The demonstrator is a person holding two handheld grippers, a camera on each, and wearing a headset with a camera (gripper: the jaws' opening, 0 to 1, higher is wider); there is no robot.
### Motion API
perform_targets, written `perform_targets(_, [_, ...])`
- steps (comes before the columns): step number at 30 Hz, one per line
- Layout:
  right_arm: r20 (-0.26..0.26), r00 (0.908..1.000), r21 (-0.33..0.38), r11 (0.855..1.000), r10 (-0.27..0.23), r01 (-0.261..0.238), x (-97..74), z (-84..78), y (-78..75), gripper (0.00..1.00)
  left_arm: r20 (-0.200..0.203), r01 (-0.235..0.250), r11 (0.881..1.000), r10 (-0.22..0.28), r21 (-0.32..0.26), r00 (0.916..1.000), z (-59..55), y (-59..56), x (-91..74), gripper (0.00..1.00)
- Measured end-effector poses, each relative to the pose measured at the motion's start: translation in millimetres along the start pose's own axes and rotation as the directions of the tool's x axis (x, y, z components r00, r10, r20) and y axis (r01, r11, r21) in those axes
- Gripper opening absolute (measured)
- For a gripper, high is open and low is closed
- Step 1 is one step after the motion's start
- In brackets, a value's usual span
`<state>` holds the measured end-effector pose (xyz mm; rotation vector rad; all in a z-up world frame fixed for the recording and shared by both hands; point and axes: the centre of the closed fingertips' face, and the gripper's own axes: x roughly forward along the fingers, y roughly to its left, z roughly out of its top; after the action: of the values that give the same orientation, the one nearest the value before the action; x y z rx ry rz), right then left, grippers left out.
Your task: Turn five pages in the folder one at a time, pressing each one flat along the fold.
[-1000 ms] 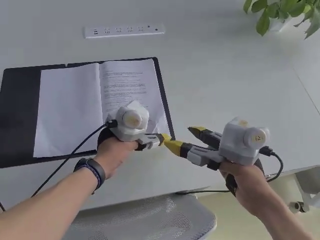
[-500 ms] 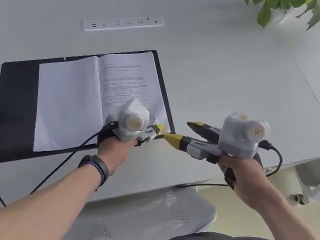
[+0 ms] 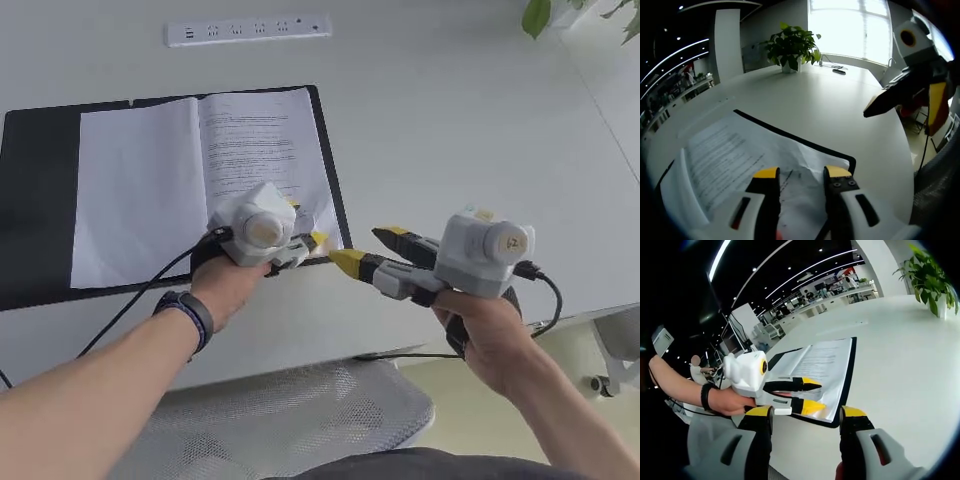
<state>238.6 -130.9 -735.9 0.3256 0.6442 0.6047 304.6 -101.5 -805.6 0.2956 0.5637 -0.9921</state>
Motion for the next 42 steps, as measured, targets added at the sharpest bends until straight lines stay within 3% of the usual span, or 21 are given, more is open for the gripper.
perform_targets(18, [0.005, 0.9999, 0.020, 1.000, 0.014, -0.014, 4.6, -1.5, -3.7, 0.49, -0.005, -0.011, 1.000, 0.011, -0.008, 0.9999, 3.7, 5.5, -3.6, 0.23])
perform_targets(28, [-0.060, 0.9961, 0.051, 0.997, 0.065, -0.062, 32.4, -21.1, -5.2, 0.47, -0.001, -0.008, 1.000, 0.008, -0.023, 1.0000, 4.5, 4.6, -5.3, 0.22])
perform_targets(42, [-0.075, 0.9933, 0.110, 0.991, 0.088, -0.079, 43.6, -29.5, -7.4, 0.45, 0.002, -0.009, 0.999, 0.009, -0.035, 1.0000, 3.3, 6.0, -3.5, 0.22])
